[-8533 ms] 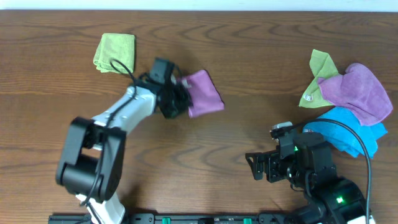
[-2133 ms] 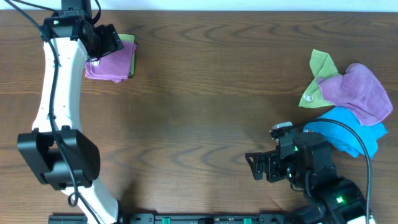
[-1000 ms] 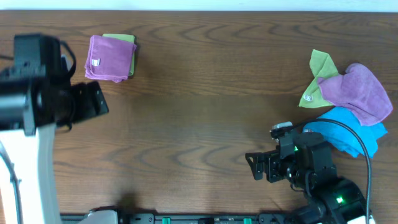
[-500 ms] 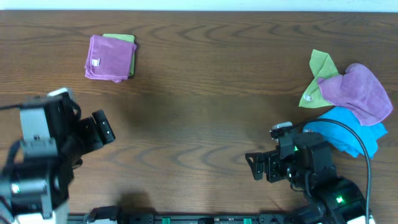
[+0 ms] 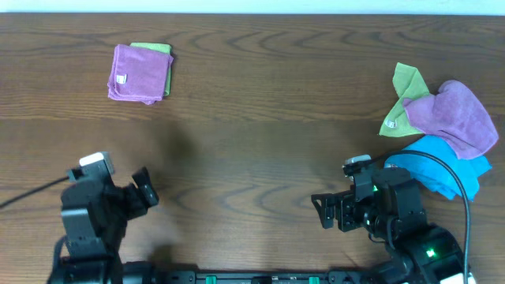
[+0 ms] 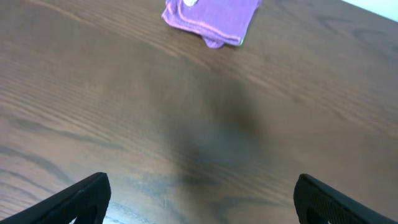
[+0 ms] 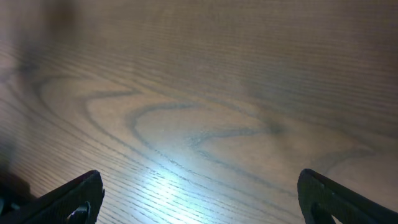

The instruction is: Fold the cloth

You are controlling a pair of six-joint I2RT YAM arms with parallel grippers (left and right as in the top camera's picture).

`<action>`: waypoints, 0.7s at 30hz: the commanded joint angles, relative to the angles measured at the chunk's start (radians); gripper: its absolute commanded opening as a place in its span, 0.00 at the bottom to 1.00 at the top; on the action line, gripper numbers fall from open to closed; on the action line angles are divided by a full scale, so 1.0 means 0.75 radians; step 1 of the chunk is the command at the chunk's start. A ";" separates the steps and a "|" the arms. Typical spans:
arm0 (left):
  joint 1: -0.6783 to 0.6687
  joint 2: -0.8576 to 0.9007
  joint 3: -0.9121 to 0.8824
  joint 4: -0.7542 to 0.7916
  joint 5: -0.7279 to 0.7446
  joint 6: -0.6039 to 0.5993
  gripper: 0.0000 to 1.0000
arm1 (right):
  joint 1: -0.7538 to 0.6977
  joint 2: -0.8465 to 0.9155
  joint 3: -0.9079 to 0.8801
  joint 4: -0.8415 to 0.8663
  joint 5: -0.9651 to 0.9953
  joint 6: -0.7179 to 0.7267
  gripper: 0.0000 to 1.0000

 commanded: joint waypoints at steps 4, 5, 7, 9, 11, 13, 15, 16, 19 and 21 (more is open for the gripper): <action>0.008 -0.247 -0.234 0.028 0.001 0.011 0.95 | -0.010 -0.003 -0.002 -0.002 0.008 0.017 0.99; 0.008 -0.283 -0.263 0.029 0.001 0.017 0.95 | -0.010 -0.003 -0.002 -0.002 0.008 0.017 0.99; 0.008 -0.359 -0.322 0.030 0.002 0.025 0.95 | -0.010 -0.003 -0.002 -0.002 0.008 0.017 0.99; 0.008 -0.411 -0.362 0.031 0.002 0.031 0.95 | -0.010 -0.003 -0.002 -0.002 0.008 0.017 0.99; 0.008 -0.465 -0.409 0.032 0.001 0.054 0.95 | -0.010 -0.003 -0.002 -0.002 0.008 0.017 0.99; 0.008 -0.505 -0.444 0.032 0.001 0.081 0.95 | -0.010 -0.002 -0.002 -0.002 0.008 0.017 0.99; 0.008 -0.539 -0.477 0.032 0.001 0.108 0.95 | -0.010 -0.003 -0.002 -0.002 0.008 0.017 0.99; 0.008 -0.550 -0.490 0.032 0.001 0.111 0.95 | -0.010 -0.003 -0.002 -0.002 0.008 0.016 0.99; 0.005 -0.576 -0.519 0.031 0.001 0.146 0.95 | -0.010 -0.003 -0.002 -0.002 0.008 0.017 0.99; -0.007 -0.587 -0.524 0.031 0.001 0.180 0.95 | -0.010 -0.003 -0.002 -0.002 0.008 0.017 0.99</action>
